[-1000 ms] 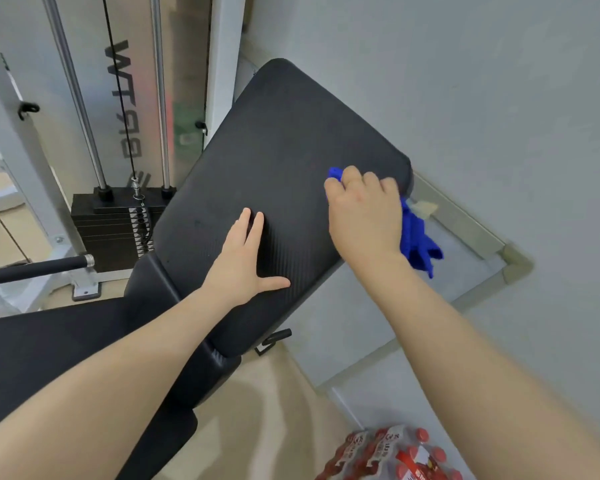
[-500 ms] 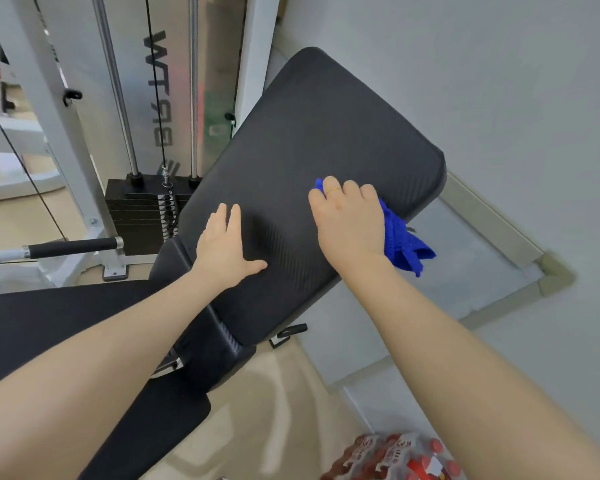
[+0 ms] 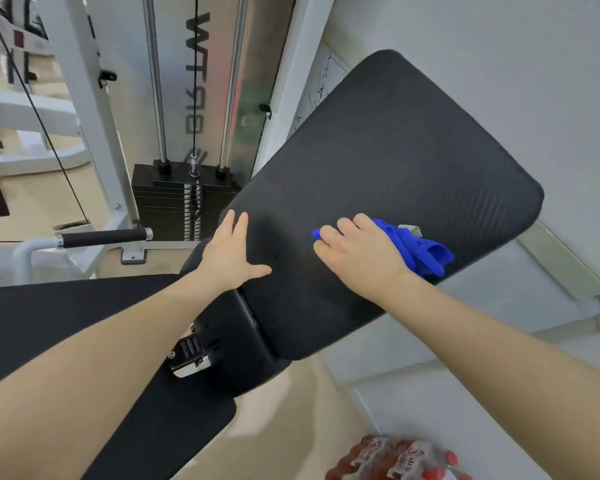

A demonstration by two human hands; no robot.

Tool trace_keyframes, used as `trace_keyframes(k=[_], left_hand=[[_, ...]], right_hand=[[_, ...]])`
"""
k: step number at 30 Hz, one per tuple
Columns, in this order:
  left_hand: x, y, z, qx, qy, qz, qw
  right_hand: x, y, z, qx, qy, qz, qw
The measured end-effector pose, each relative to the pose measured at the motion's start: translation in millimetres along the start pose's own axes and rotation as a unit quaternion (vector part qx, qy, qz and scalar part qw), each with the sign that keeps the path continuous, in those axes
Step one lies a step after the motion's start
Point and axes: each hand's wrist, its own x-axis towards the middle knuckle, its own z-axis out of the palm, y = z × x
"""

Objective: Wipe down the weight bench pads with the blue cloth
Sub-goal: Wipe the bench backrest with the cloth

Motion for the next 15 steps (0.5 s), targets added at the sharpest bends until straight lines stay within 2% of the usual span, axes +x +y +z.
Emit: trace_keyframes(k=[3, 8, 11, 15], left_hand=[[17, -9, 0, 0.02, -0.008, 0.018, 1.0], [37, -24, 15, 0.044, -0.04, 0.009, 0.998], [37, -29, 20, 0.057, -0.033, 0.021, 0.998], [41, -31, 18, 0.09, -0.013, 0.038, 0.995]], right_hand=[[59, 10, -3, 0.023, 0.058, 0.065, 0.996], [133, 9, 3, 0.083, 0.092, 0.061, 0.99], [111, 4, 7, 0.09, 0.114, 0.069, 0.987], [41, -13, 11, 0.143, 0.086, 0.023, 0.986]])
